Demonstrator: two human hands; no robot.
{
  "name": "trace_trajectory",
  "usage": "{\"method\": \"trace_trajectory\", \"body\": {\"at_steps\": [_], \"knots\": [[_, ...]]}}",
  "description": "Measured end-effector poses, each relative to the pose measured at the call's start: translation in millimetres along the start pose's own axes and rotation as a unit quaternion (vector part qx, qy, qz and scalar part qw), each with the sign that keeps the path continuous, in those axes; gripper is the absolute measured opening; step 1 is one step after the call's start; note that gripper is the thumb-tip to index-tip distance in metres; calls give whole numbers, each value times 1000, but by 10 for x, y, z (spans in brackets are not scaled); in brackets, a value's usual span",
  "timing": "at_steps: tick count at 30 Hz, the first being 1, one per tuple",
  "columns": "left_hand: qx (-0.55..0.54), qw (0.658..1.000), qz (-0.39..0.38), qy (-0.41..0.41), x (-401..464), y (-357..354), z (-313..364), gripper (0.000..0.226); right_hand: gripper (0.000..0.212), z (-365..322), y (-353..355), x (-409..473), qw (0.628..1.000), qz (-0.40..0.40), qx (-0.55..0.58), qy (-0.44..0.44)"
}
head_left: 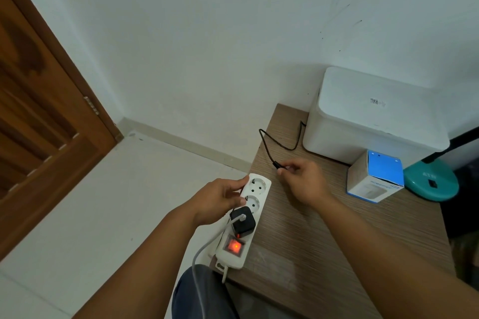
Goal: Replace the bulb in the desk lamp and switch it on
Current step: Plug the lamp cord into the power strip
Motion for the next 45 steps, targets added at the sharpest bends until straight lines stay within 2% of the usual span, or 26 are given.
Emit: {"method": "trace_trajectory", "body": {"at_steps": [4,7,12,26,40,45], "knots": [[7,1000,0,6,4,-2,29,56,13,-128,10,-169,994,-47,101,12],[6,1000,1,11,-3,-13,20,56,17,-224,38,-289,989,-65,119,54],[-3,1000,8,6,-18,-7,19,53,6,-238,-8,-373,987,-88,73,109],[0,1000,11,0,-25,-2,55,54,16,-128,-130,-321,977,-51,-101,181],[-2,1000,7,-3,-5,2,9,55,19,-121,-208,-300,975,-64,-113,179],[-8,1000,8,-5,9,-2,-26,54,29,-101,-214,-368,977,-48,-122,168]]}}
Point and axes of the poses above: each hand's wrist, its own x-axis towards the middle knuckle, its own y-axis out of the back of the hand, z = x × y, the point moved 2 cm from there along x, towards the middle knuckle, and after that the axes turned 14 degrees about -y, right-handed, at the moved point
